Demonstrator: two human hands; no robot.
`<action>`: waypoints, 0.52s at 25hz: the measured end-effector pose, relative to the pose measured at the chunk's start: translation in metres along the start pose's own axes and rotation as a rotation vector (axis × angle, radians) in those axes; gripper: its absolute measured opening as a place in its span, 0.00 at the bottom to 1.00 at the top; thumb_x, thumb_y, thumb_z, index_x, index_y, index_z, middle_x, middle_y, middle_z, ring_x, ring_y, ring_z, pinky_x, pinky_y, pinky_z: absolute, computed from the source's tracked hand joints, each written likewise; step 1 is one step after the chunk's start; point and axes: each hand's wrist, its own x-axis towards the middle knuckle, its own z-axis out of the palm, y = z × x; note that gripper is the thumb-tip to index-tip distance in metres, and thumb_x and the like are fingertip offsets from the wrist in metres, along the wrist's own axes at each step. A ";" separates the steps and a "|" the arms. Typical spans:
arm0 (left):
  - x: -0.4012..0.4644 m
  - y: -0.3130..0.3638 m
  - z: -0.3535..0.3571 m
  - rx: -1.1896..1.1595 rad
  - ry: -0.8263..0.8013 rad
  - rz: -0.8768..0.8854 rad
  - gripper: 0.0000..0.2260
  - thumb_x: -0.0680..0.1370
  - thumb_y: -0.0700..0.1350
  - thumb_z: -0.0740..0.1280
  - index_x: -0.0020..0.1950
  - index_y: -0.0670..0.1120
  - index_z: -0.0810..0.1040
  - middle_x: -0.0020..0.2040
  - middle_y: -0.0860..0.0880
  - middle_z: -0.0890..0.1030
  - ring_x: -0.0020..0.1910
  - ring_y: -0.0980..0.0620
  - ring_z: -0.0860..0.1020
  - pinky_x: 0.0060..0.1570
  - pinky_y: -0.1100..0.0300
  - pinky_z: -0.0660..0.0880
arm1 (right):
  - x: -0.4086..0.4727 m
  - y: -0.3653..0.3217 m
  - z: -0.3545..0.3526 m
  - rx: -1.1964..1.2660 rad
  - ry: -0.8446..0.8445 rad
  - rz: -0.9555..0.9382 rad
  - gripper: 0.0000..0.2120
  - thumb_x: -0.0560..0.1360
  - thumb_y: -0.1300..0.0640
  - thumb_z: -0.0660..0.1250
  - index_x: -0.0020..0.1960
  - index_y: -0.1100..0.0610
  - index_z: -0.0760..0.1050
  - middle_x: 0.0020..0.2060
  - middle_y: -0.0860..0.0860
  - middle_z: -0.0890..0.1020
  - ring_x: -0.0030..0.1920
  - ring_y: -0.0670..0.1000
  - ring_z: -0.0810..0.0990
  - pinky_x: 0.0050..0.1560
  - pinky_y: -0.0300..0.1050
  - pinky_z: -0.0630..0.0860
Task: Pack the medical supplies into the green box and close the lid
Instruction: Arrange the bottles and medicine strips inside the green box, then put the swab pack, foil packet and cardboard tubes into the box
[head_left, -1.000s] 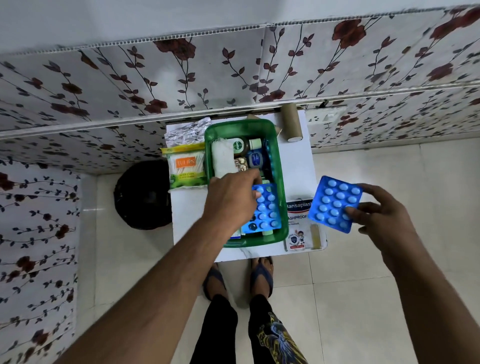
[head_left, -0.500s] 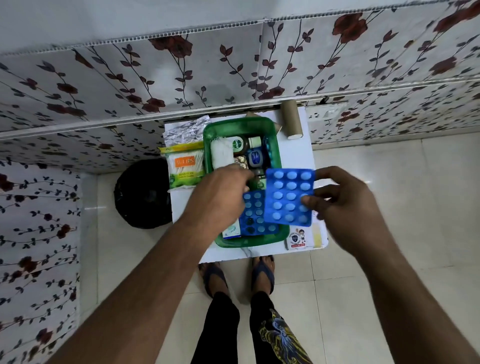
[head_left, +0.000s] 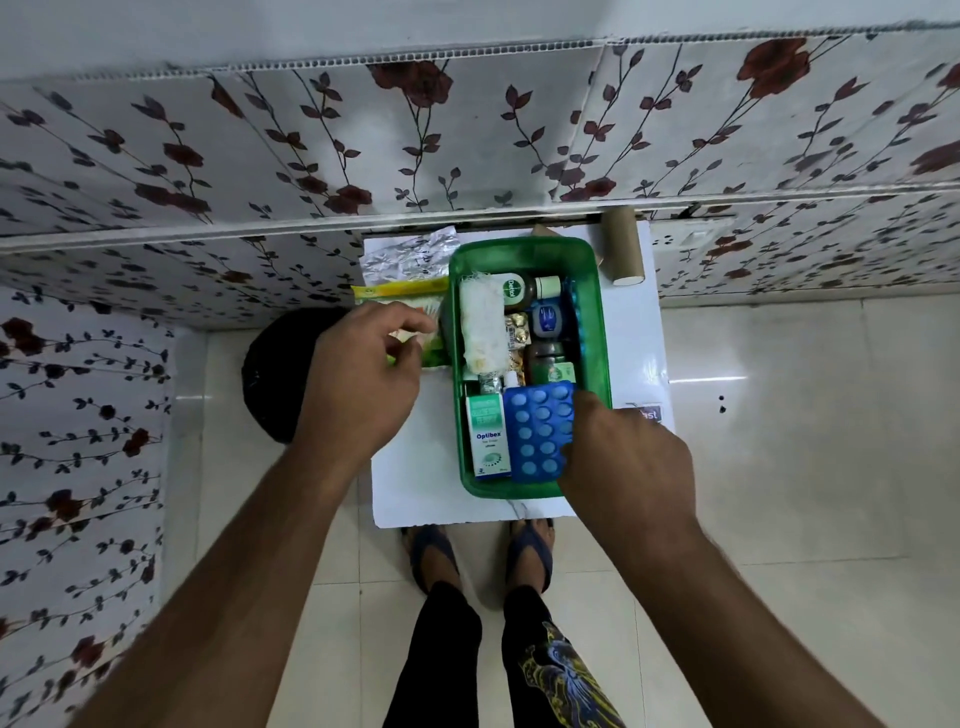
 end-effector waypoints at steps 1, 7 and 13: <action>-0.001 -0.005 0.000 -0.009 0.006 -0.015 0.10 0.75 0.38 0.68 0.47 0.53 0.82 0.44 0.58 0.80 0.37 0.68 0.76 0.37 0.78 0.66 | -0.002 -0.001 -0.002 -0.012 -0.021 -0.007 0.13 0.70 0.60 0.64 0.53 0.52 0.72 0.37 0.51 0.81 0.38 0.57 0.83 0.32 0.42 0.65; 0.013 -0.045 -0.004 0.145 -0.063 -0.050 0.13 0.72 0.41 0.72 0.56 0.52 0.81 0.53 0.50 0.80 0.49 0.54 0.78 0.49 0.61 0.72 | 0.012 0.018 -0.031 0.250 0.295 0.015 0.06 0.70 0.54 0.65 0.45 0.51 0.81 0.34 0.49 0.85 0.32 0.56 0.80 0.33 0.43 0.74; 0.044 -0.062 0.015 0.636 -0.324 0.097 0.44 0.59 0.59 0.79 0.72 0.53 0.66 0.69 0.45 0.69 0.65 0.40 0.65 0.59 0.43 0.66 | 0.146 0.051 -0.024 0.410 0.358 0.265 0.22 0.77 0.49 0.62 0.67 0.59 0.73 0.61 0.61 0.78 0.60 0.62 0.76 0.56 0.51 0.72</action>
